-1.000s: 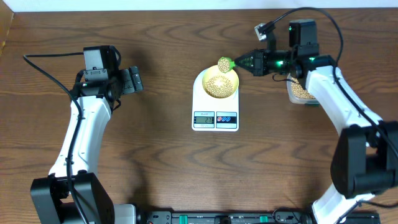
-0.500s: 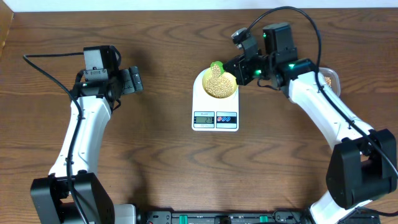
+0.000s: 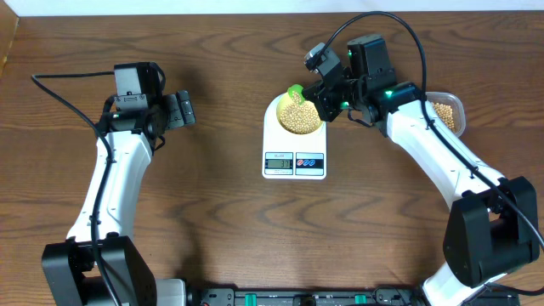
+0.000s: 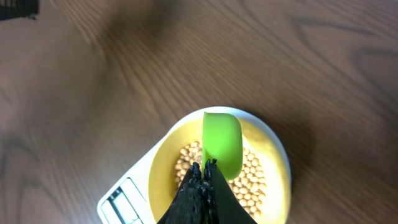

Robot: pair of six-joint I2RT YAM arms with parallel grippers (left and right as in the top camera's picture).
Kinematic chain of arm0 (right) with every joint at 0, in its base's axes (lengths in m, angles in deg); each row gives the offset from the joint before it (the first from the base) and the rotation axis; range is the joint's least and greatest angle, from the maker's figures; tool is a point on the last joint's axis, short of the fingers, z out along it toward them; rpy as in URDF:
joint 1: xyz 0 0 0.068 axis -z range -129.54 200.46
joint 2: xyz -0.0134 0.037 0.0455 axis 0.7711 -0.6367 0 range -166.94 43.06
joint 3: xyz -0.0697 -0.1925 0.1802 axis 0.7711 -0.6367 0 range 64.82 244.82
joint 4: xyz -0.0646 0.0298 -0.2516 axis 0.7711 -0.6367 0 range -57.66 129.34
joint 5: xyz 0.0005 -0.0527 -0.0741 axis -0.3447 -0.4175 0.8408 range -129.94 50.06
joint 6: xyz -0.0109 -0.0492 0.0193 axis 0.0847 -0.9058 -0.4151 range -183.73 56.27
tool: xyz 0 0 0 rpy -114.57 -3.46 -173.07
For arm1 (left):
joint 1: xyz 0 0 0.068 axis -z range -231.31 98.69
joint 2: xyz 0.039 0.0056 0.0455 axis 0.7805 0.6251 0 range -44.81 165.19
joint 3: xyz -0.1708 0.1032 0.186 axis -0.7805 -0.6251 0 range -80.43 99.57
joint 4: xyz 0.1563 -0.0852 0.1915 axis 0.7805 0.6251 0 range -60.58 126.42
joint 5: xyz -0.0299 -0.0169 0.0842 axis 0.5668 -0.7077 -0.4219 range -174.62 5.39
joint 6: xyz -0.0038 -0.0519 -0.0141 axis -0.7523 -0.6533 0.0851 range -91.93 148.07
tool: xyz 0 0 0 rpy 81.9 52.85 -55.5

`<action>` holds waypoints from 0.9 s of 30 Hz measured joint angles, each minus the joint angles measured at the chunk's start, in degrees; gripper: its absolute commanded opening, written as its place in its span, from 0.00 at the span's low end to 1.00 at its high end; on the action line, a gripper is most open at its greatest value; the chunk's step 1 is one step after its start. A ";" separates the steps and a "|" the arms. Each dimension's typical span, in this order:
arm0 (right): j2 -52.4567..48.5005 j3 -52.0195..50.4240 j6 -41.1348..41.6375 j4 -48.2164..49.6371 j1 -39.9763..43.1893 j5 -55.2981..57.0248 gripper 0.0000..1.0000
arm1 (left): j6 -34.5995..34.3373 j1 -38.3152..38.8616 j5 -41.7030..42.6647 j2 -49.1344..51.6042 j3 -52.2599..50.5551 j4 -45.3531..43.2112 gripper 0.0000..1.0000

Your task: Scoop item into bowl and weigh 50g on scale

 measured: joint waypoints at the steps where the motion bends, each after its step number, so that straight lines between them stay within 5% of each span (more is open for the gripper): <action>1: 0.00 0.00 -0.39 -0.02 0.00 0.59 0.01 | 0.00 0.00 0.00 0.00 0.00 0.00 0.98; 27: 0.00 0.00 -15.45 -0.85 -6.40 9.20 0.01 | 0.00 0.00 -0.02 0.00 0.00 0.00 0.98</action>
